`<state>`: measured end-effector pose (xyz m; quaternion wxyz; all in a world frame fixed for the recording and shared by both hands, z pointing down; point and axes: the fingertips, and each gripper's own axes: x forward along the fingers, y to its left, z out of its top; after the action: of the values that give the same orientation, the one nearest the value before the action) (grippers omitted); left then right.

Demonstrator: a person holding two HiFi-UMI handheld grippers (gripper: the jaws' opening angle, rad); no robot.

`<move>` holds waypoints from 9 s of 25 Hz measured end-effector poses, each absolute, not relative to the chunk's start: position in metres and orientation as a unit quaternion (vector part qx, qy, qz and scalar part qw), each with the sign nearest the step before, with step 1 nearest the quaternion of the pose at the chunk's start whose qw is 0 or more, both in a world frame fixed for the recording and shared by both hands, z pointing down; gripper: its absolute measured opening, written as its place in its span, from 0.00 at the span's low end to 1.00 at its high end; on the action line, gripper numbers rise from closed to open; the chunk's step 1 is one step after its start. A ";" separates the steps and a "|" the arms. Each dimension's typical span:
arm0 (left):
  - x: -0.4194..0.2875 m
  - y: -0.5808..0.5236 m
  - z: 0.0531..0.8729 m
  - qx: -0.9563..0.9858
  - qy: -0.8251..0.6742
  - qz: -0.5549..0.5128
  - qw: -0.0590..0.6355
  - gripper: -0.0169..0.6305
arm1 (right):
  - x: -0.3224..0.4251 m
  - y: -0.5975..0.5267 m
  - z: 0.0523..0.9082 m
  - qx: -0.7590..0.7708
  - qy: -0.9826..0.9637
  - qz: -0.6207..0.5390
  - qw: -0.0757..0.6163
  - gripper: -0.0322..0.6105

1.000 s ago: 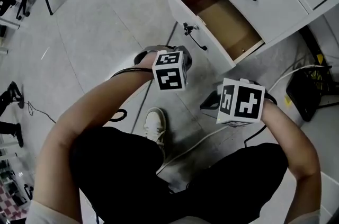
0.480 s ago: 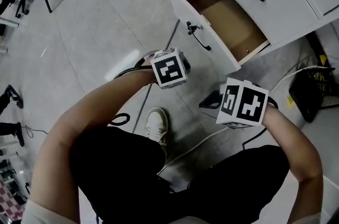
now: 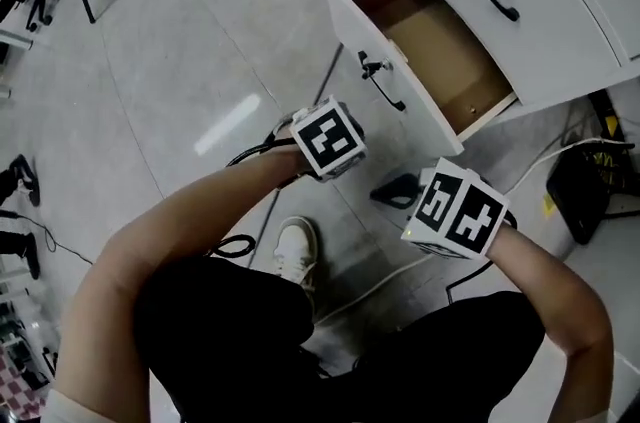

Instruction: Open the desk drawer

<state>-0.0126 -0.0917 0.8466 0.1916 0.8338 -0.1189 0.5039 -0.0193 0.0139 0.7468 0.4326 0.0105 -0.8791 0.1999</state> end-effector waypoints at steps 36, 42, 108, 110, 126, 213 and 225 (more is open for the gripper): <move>-0.018 -0.117 0.858 0.827 -0.159 0.477 0.252 0.03 | -0.034 -0.024 0.749 0.093 -0.891 0.240 0.374 0.07; -0.025 -0.108 0.859 0.821 -0.162 0.485 0.253 0.03 | -0.038 -0.021 0.751 0.103 -0.884 0.274 0.366 0.07; 0.002 0.002 0.375 0.728 -0.302 0.431 0.439 0.03 | 0.036 0.015 0.320 0.392 -0.755 0.415 0.322 0.07; 0.006 0.002 0.360 0.730 -0.302 0.431 0.436 0.03 | 0.039 0.015 0.307 0.397 -0.754 0.417 0.317 0.07; 0.017 0.021 0.267 0.746 -0.288 0.434 0.414 0.03 | 0.056 0.030 0.215 0.415 -0.757 0.402 0.305 0.07; -0.013 0.021 0.164 0.729 -0.371 0.394 0.418 0.03 | 0.042 0.036 0.107 0.407 -0.796 0.366 0.257 0.07; -0.020 0.022 0.160 0.729 -0.383 0.391 0.411 0.03 | 0.039 0.043 0.108 0.403 -0.798 0.367 0.259 0.07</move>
<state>-0.0205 0.0215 0.1603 0.4114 0.7286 -0.3834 0.3909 0.0394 0.0425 0.1082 0.2587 0.4032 -0.7975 0.3667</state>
